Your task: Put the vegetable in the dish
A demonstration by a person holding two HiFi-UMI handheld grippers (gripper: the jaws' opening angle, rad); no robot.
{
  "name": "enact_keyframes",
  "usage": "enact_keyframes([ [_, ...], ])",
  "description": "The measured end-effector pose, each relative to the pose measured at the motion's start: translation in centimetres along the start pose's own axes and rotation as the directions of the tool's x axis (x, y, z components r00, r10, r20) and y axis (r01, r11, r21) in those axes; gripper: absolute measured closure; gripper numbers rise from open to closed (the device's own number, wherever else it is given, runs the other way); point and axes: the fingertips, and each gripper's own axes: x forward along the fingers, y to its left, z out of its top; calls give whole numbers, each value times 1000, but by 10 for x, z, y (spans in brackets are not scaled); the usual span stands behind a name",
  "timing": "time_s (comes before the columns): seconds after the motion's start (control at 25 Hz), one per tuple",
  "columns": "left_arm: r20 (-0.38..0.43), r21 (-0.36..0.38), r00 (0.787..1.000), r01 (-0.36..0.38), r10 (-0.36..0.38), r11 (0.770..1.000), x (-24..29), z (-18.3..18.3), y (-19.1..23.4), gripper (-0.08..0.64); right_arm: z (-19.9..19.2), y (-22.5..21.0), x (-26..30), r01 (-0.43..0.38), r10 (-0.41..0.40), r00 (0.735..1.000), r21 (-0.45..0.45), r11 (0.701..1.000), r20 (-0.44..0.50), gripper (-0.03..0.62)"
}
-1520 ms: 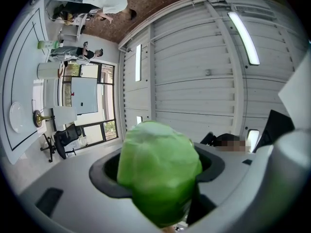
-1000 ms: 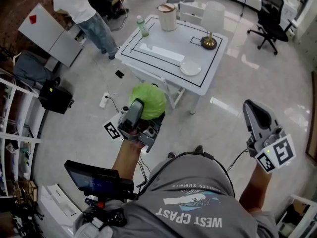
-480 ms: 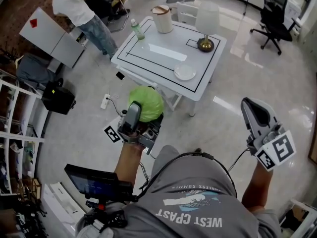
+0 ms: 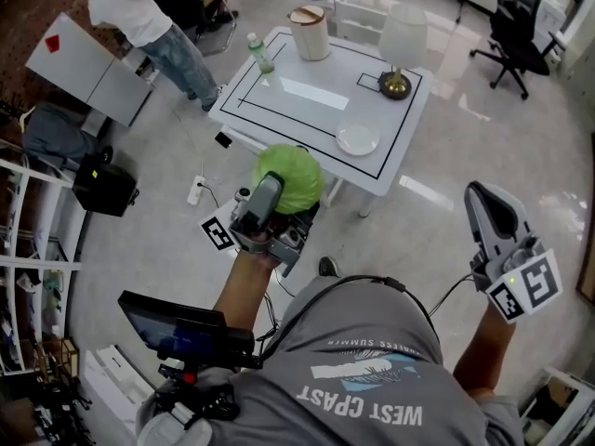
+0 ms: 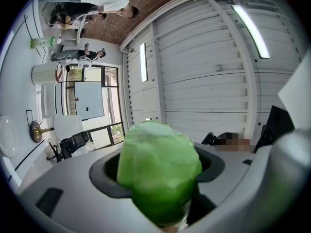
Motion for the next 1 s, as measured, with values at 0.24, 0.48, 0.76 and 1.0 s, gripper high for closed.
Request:
enact_keyframes([
  [0.24,-47,-18,999,10,-11,1000,-10,36,15,227,-1,17,39,42,-42,999,8,999,-5,583],
  [0.48,-60,-28,998,15,-16,1000,-23,65,23,227,4,37,69,56,-56,998,-3,998,-17,583],
  [0.76,-63,-33,998,-11,9,999,-30,84,39,226,-2,37,91,64,-63,996,7,998,-61,583],
  [1.0,-71,-22,996,-60,58,998,-24,89,69,227,-5,18,116,39,-38,997,14,999,-74,583],
])
